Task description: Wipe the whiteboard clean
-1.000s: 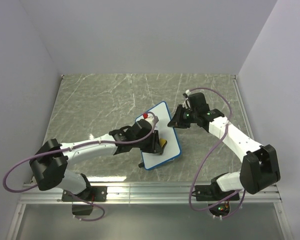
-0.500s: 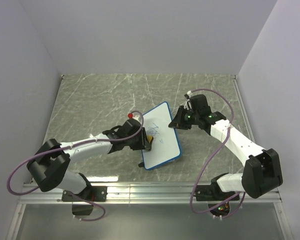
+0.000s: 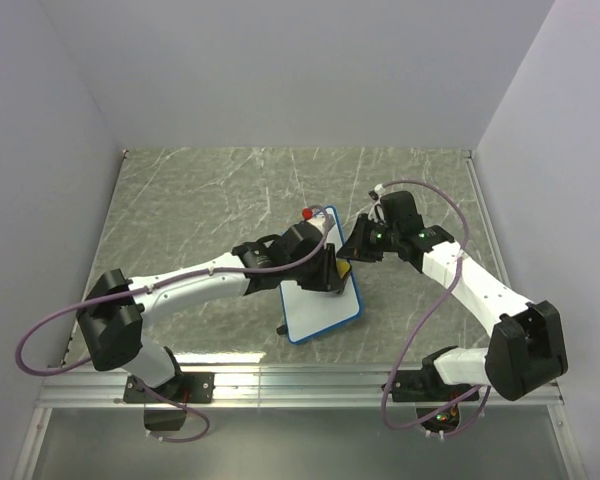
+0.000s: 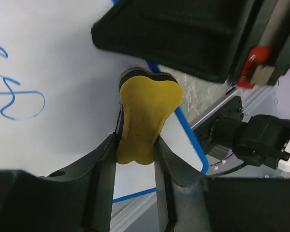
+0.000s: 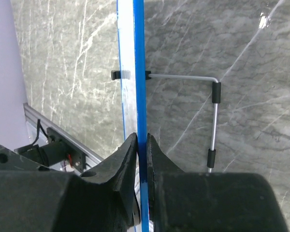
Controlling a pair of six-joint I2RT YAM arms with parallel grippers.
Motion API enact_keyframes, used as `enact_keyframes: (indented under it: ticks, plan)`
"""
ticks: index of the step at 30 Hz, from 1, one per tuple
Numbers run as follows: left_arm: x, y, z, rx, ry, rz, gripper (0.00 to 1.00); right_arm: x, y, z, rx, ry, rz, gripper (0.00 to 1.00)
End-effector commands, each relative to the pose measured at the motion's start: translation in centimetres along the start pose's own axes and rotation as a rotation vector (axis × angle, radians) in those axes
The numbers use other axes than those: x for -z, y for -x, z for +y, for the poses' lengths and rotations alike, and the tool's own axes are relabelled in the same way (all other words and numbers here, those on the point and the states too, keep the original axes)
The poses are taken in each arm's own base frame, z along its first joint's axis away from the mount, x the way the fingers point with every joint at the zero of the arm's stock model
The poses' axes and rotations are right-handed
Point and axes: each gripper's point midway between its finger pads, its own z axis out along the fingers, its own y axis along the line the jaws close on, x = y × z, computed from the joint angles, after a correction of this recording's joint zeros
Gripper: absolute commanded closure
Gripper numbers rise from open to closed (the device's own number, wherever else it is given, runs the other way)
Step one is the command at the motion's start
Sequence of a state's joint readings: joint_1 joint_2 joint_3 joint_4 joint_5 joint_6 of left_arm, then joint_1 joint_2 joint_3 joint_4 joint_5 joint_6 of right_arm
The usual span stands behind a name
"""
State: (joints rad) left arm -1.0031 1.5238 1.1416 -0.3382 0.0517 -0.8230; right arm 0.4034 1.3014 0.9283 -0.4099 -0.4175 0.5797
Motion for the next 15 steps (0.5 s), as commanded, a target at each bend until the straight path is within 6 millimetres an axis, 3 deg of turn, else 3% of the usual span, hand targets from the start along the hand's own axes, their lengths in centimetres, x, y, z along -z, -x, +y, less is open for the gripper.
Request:
enact_keyframes:
  ticks: [1,5,7,11,15]
  plan:
    - [-0.4,0.5,-0.1,-0.031,0.017,0.005,1.00,0.3,-3.3,-1.0,-0.001,-0.027,0.105,1.00]
    - [-1.8,0.2,4.0,0.010,0.123,0.033,1.00,0.6,-3.4,-1.0,0.005,-0.034,0.101,1.00]
    - [-2.0,0.9,6.1,0.043,0.154,0.021,1.00,0.8,-3.4,-1.0,0.010,-0.034,0.095,1.00]
    - [-2.5,0.7,12.0,0.112,0.247,0.043,1.00,1.0,-3.7,-1.2,0.010,-0.041,0.098,1.00]
    - [-2.9,-0.1,16.5,0.171,0.316,0.076,1.00,1.2,-3.9,-1.3,0.008,-0.043,0.097,1.00]
